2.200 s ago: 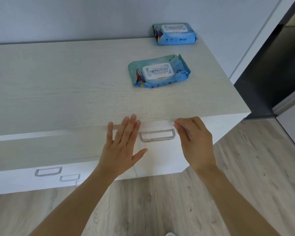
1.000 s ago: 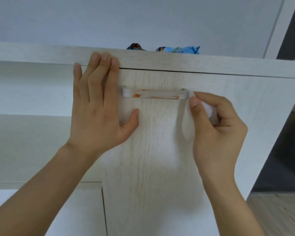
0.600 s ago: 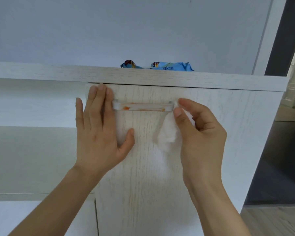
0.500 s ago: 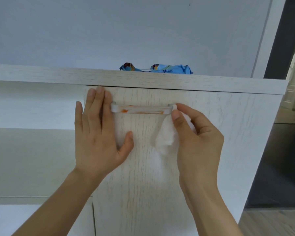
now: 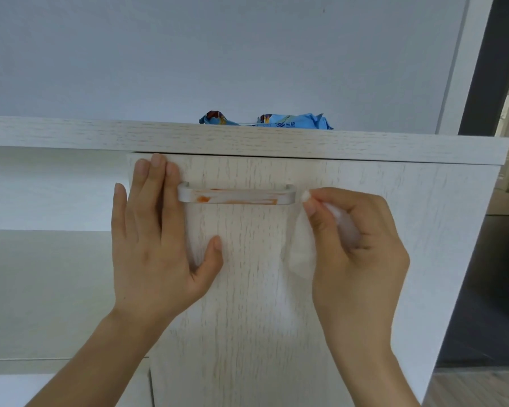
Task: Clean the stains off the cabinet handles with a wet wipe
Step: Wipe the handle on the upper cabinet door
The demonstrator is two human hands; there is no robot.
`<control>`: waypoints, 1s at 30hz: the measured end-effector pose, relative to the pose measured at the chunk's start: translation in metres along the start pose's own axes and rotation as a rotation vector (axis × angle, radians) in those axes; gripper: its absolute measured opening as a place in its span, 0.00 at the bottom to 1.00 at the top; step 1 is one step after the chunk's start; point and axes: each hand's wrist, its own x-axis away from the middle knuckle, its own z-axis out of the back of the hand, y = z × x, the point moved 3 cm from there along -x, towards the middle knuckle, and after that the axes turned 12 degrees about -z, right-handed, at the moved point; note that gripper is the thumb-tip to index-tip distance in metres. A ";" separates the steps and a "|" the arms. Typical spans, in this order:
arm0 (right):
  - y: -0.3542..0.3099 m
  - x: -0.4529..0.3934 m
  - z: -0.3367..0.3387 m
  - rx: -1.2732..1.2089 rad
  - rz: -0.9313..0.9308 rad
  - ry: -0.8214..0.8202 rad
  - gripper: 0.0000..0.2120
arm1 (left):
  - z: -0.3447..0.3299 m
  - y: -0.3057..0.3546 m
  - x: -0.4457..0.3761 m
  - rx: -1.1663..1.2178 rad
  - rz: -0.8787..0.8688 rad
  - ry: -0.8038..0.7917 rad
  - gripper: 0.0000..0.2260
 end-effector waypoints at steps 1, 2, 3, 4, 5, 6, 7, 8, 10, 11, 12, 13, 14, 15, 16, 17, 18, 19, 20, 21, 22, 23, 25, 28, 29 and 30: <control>0.000 -0.001 -0.002 -0.017 0.012 -0.013 0.10 | 0.000 0.000 0.000 0.000 0.002 -0.003 0.34; 0.001 -0.002 -0.004 -0.035 0.022 -0.023 0.09 | 0.000 0.000 0.000 0.001 0.003 -0.004 0.34; 0.002 -0.002 -0.004 -0.046 0.038 -0.030 0.08 | 0.000 0.000 0.000 0.003 0.003 -0.004 0.34; 0.002 -0.003 -0.004 -0.047 0.062 -0.036 0.08 | 0.000 0.000 0.000 0.005 0.002 -0.002 0.34; 0.003 -0.003 -0.004 -0.038 0.095 -0.036 0.08 | 0.000 0.000 0.000 0.005 0.002 0.000 0.34; 0.003 -0.003 -0.004 -0.027 0.133 -0.032 0.08 | 0.000 0.000 0.001 0.004 0.002 0.003 0.34; 0.003 -0.004 -0.004 -0.022 0.165 -0.023 0.09 | 0.000 0.000 0.001 0.003 0.001 0.005 0.34; 0.003 -0.004 -0.004 -0.025 0.185 -0.017 0.09 | 0.000 0.000 0.001 0.002 0.000 0.007 0.34; 0.005 -0.005 -0.005 -0.043 0.208 -0.013 0.09 | 0.000 0.000 0.001 0.000 -0.003 0.012 0.34; 0.006 -0.005 -0.005 -0.043 0.213 -0.010 0.09 | 0.000 0.000 0.001 -0.001 -0.003 0.013 0.34; 0.006 -0.005 -0.006 -0.040 0.213 -0.005 0.09 | 0.000 0.000 0.001 0.002 -0.001 0.012 0.34; 0.006 -0.005 -0.007 -0.044 0.204 -0.003 0.10 | 0.000 0.000 0.002 0.005 0.001 0.014 0.34; 0.008 -0.006 -0.007 -0.061 0.179 -0.007 0.10 | 0.000 0.000 0.002 0.006 0.004 0.016 0.34; 0.009 -0.008 -0.008 -0.091 0.137 -0.016 0.11 | 0.000 0.000 0.002 0.007 0.002 0.017 0.34; 0.010 -0.009 -0.008 -0.118 0.094 -0.027 0.11 | 0.000 0.000 0.001 0.004 -0.003 0.015 0.34; 0.011 -0.009 -0.007 -0.133 0.061 -0.034 0.11 | 0.000 0.001 0.001 0.002 -0.005 0.014 0.34; 0.012 -0.008 -0.006 -0.138 0.037 -0.035 0.11 | 0.000 0.000 0.002 0.001 -0.006 0.016 0.34; 0.012 -0.008 -0.005 -0.144 0.015 -0.030 0.11 | 0.000 0.000 0.002 0.000 -0.006 0.018 0.33; 0.012 -0.007 -0.004 -0.152 -0.008 -0.022 0.12 | 0.000 0.000 0.002 0.001 -0.006 0.019 0.33; 0.012 -0.008 -0.003 -0.162 -0.022 -0.020 0.12 | -0.001 0.000 0.002 0.002 -0.005 0.020 0.33; 0.011 -0.009 -0.004 -0.174 -0.029 -0.028 0.12 | -0.001 0.000 0.002 0.003 -0.005 0.021 0.33; 0.010 -0.009 -0.006 -0.190 -0.041 -0.044 0.11 | -0.001 0.000 0.002 0.002 -0.005 0.022 0.33; 0.009 -0.008 -0.009 -0.218 -0.059 -0.084 0.10 | -0.001 0.000 0.002 -0.004 -0.004 0.024 0.33; 0.005 -0.005 -0.006 -0.163 0.033 -0.098 0.09 | -0.001 0.000 0.002 -0.007 -0.006 0.023 0.34; 0.004 -0.005 -0.005 -0.124 0.091 -0.095 0.09 | -0.001 0.001 0.002 -0.008 -0.006 0.024 0.34; 0.003 -0.005 -0.004 -0.086 0.144 -0.093 0.09 | -0.001 0.001 0.002 -0.010 -0.007 0.024 0.34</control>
